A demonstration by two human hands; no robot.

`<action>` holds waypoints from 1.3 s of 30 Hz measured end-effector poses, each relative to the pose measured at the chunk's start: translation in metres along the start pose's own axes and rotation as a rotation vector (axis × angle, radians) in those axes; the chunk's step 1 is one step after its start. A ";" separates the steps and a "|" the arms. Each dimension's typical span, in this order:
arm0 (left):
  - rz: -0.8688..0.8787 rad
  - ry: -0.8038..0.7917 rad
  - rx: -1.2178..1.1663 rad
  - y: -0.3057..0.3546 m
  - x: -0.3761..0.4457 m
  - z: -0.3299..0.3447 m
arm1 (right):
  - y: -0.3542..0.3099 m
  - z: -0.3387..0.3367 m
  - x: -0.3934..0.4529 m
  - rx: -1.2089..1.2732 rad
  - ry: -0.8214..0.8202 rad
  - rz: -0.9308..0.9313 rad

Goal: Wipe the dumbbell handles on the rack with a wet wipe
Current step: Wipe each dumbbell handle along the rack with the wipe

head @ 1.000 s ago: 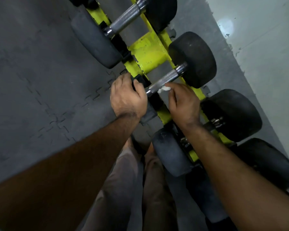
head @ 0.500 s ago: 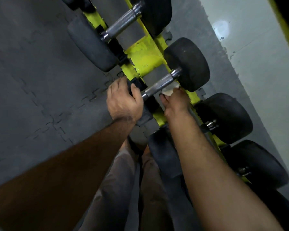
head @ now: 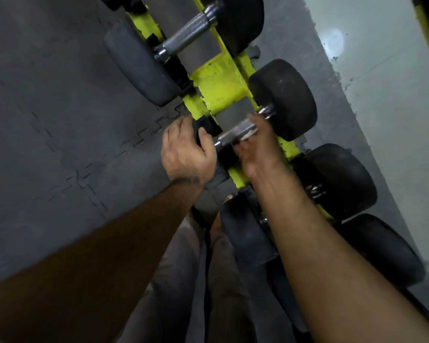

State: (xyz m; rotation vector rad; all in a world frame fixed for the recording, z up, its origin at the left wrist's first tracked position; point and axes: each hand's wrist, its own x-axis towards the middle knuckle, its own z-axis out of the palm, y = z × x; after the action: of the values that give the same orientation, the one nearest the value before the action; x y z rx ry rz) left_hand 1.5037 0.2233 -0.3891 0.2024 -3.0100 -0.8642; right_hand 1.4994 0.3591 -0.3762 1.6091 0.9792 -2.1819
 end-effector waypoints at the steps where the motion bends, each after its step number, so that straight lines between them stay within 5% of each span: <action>1: 0.007 0.008 -0.003 0.000 0.000 0.000 | 0.007 0.001 -0.005 -0.061 -0.035 0.039; 7: 0.019 0.005 0.000 0.000 0.000 0.000 | -0.005 -0.006 0.003 0.071 -0.044 0.032; 12: 0.044 0.021 -0.006 0.001 -0.001 0.000 | 0.008 -0.006 0.008 -0.161 -0.061 0.108; 16: 0.032 0.017 0.000 -0.002 -0.001 0.002 | 0.006 -0.006 0.014 0.035 -0.069 0.027; 20: 0.014 0.002 -0.008 0.001 -0.001 -0.001 | 0.020 0.002 0.008 -0.067 -0.135 0.071; 24: 0.023 0.001 -0.008 0.001 0.000 -0.001 | 0.005 0.015 0.022 0.154 -0.022 -0.022; 28: 0.027 -0.004 -0.022 0.000 -0.001 -0.001 | 0.025 0.013 0.022 0.044 -0.040 0.026; 32: 0.024 0.014 -0.015 -0.001 -0.001 0.000 | -0.002 0.010 0.034 0.245 0.011 -0.156; 39: 0.036 0.026 -0.014 0.002 -0.002 -0.001 | -0.005 0.007 0.038 0.212 -0.007 -0.132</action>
State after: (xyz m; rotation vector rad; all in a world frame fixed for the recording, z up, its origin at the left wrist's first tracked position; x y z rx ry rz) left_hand 1.5059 0.2250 -0.3871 0.1581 -2.9733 -0.8723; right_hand 1.4781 0.3645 -0.4078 1.6680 0.9014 -2.4506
